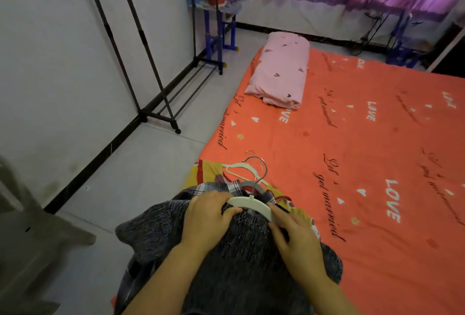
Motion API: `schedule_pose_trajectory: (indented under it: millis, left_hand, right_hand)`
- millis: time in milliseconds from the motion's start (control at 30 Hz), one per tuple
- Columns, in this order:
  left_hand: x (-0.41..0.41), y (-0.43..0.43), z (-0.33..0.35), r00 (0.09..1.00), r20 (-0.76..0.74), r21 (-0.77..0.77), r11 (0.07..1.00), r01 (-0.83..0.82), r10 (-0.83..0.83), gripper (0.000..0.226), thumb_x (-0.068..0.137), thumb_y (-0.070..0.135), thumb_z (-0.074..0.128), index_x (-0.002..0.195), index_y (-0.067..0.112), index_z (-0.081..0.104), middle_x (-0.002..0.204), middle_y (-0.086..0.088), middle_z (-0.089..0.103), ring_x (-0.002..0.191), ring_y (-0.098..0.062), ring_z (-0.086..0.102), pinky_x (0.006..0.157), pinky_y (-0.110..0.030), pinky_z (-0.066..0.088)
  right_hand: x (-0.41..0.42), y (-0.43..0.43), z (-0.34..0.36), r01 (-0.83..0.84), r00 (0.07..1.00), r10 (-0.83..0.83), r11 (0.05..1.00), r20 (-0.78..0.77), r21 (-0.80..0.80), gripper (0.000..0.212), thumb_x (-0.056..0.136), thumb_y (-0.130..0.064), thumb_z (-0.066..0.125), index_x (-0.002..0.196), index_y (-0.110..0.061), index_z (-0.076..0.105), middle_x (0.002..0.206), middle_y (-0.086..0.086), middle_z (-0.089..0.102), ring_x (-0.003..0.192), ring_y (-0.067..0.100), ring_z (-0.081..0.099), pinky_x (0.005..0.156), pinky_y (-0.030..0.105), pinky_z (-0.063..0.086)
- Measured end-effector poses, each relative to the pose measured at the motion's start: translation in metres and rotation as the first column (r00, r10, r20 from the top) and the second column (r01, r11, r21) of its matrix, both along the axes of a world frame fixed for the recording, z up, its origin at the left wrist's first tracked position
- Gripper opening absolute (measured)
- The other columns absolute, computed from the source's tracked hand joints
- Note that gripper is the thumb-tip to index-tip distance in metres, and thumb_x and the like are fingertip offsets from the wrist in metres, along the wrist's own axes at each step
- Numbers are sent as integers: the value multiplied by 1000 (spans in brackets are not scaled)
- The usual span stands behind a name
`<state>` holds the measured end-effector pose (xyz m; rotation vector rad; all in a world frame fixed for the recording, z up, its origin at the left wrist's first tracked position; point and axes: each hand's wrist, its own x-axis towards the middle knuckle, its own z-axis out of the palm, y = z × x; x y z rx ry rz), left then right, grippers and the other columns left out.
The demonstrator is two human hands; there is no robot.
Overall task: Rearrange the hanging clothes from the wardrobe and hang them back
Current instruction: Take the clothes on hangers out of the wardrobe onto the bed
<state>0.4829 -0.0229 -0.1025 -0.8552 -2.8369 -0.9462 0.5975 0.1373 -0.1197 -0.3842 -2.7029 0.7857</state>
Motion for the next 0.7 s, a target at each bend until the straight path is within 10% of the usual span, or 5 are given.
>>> schedule_pose_trajectory:
  millis: [267,700]
  left_hand:
    - [-70,53,-74,985,125,-273,959,-80,117,59,88,44,56,139,21,39,141,3,40,130,-18,33,107,-36,27]
    - [-45,-1,-111,935,279,-472,879,-65,219,53,94,43,47,142,23,34,141,3,40,127,-17,37,106,-34,32]
  right_hand:
    - [-100,61,-81,78,952,-73,997,297,-2,52,86,-19,63,136,-23,48,121,9,55,110,30,52,89,39,45]
    - [-92,31,-114,-124,798,141,990,586,-69,49,96,-30,51,142,-20,37,138,2,41,123,19,43,106,33,36]
